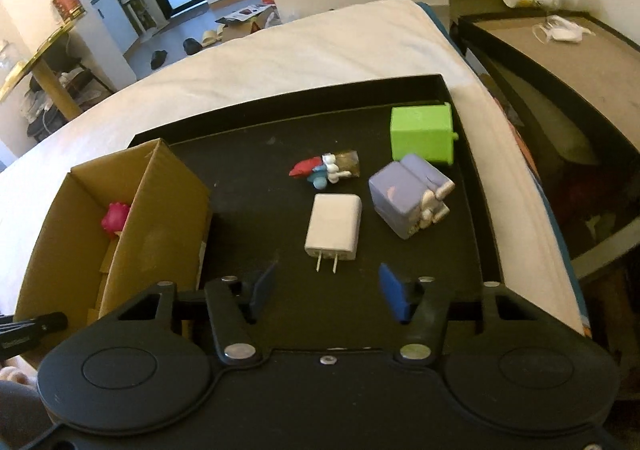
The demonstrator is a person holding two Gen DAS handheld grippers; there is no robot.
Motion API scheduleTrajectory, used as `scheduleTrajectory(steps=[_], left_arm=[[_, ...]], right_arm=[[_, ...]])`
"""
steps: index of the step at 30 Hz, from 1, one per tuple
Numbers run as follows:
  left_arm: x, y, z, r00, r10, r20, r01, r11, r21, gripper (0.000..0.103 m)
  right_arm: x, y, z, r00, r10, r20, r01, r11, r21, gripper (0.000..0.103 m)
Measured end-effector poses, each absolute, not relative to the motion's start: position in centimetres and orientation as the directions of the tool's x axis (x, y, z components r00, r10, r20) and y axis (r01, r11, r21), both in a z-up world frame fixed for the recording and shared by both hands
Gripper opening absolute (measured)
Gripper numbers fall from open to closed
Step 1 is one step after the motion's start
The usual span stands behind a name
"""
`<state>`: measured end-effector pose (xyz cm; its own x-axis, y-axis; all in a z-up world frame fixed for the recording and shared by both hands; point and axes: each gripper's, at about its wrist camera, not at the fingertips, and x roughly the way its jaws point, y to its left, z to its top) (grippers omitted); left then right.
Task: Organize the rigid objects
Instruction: 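Move the right gripper down over the white plug charger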
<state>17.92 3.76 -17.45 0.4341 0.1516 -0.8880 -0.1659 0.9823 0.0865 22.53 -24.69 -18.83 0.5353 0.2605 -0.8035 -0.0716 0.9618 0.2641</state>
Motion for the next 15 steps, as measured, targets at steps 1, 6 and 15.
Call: scheduleTrajectory(steps=[1, 6, 15], left_arm=[[17.9, 3.8, -17.5, 0.434, 0.151, -0.888, -0.167, 0.982, 0.085, 0.012], [17.9, 3.7, -17.5, 0.433, 0.155, -0.888, -0.167, 0.982, 0.090, 0.012], [17.7, 4.2, -17.4, 0.435, 0.139, -0.889, -0.173, 0.983, 0.069, 0.012]], right_arm=[[22.7, -24.4, -19.0, 0.539, 0.259, -0.802, -0.080, 0.963, 0.258, 0.052], [23.5, -23.6, -20.2, 0.519, 0.262, -0.813, -0.092, 0.963, 0.252, 0.035], [24.0, -22.9, -21.5, 0.502, 0.273, -0.821, -0.092, 0.960, 0.264, 0.021]])
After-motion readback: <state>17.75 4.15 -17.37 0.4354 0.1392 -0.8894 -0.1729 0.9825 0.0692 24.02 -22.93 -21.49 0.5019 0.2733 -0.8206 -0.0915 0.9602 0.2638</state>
